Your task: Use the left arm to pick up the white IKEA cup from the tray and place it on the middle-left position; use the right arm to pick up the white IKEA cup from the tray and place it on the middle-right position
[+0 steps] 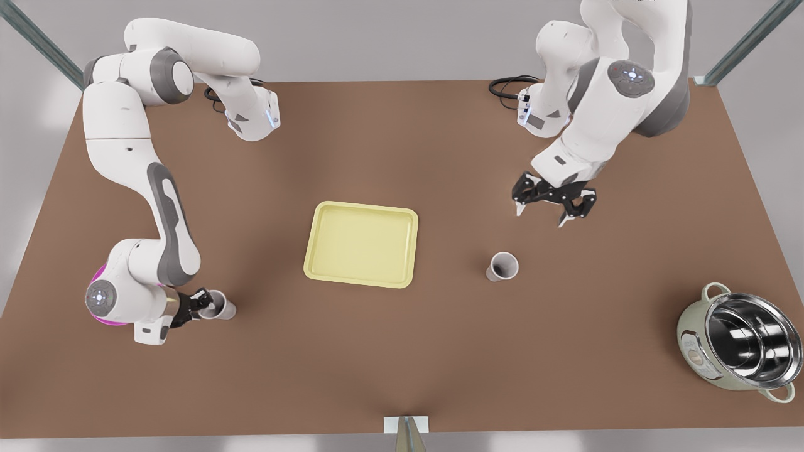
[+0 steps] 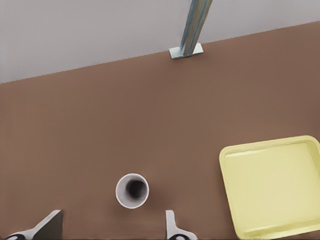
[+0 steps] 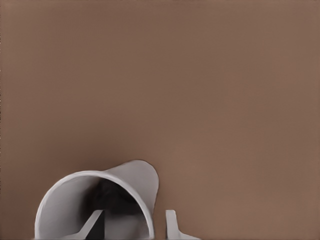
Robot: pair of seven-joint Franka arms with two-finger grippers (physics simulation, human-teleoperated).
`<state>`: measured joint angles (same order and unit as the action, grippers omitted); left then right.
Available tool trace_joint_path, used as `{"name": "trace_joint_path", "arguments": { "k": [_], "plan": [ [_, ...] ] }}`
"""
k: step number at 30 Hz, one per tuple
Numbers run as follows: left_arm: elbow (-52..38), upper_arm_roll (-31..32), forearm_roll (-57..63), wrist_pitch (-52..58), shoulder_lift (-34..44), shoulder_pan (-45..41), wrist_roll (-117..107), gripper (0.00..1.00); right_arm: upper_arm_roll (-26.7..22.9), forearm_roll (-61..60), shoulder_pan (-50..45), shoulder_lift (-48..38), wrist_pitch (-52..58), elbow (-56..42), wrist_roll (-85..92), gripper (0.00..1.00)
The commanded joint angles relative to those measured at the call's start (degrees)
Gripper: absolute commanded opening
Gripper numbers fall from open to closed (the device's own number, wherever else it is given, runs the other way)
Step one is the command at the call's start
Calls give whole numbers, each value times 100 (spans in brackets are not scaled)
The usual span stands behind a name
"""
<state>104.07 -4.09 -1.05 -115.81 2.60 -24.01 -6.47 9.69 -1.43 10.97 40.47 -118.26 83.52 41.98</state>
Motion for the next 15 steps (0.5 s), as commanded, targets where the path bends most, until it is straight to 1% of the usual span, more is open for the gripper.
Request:
{"name": "trace_joint_path", "arguments": {
  "k": [1, 3, 5, 6, 7, 8, 9, 10, 11, 12, 14, 15],
  "plan": [
    [-53, -13, 211, 1306, -41, 572, 314, 100, 15, -77, -16, -206, 513, -134, 794, 57],
    [-53, -13, 211, 1306, -49, 572, 314, 100, -2, -41, 2, -601, 1989, -634, 680, 58],
    [-132, -22, 211, 1306, -128, 572, 261, 100, -11, -6, -7, -715, 3423, -1566, 478, 61],
    [-220, -31, 96, 1306, -164, 572, 278, 100, -2, 37, 2, -1155, 3678, -1584, -67, 63],
    [-299, -31, 88, 1298, -216, 581, 296, 100, 33, 117, -25, -1419, 3986, -1584, -1243, 64],
    [-343, -31, 79, 1219, -252, 590, 296, 100, 24, 117, -77, -1472, 3933, -1593, -2035, 90],
    [-343, -31, 9, 1192, -260, 599, 305, 100, 15, 274, -60, -1489, 3732, -1593, -2282, 100],
    [-343, -31, -27, 1192, -252, 616, 305, 100, 59, 1119, -183, -1472, 3406, -1593, -2571, 100],
    [-343, -31, -27, 1192, -252, 616, 296, 100, 33, 926, -174, -1489, 3380, -1584, -4152, 100],
    [-343, -31, -27, 1192, -260, 616, 287, 100, 42, 636, -157, -1472, 3335, -1575, -4576, 100],
    [-448, -22, -9, 1183, -427, 599, 331, 100, 50, 468, -113, -1445, 3327, -1558, -4594, 100],
    [-1028, -22, -9, 1227, -910, 581, 410, 100, 50, 477, -104, -1454, 3327, -1558, -4576, 100]
  ]
}}
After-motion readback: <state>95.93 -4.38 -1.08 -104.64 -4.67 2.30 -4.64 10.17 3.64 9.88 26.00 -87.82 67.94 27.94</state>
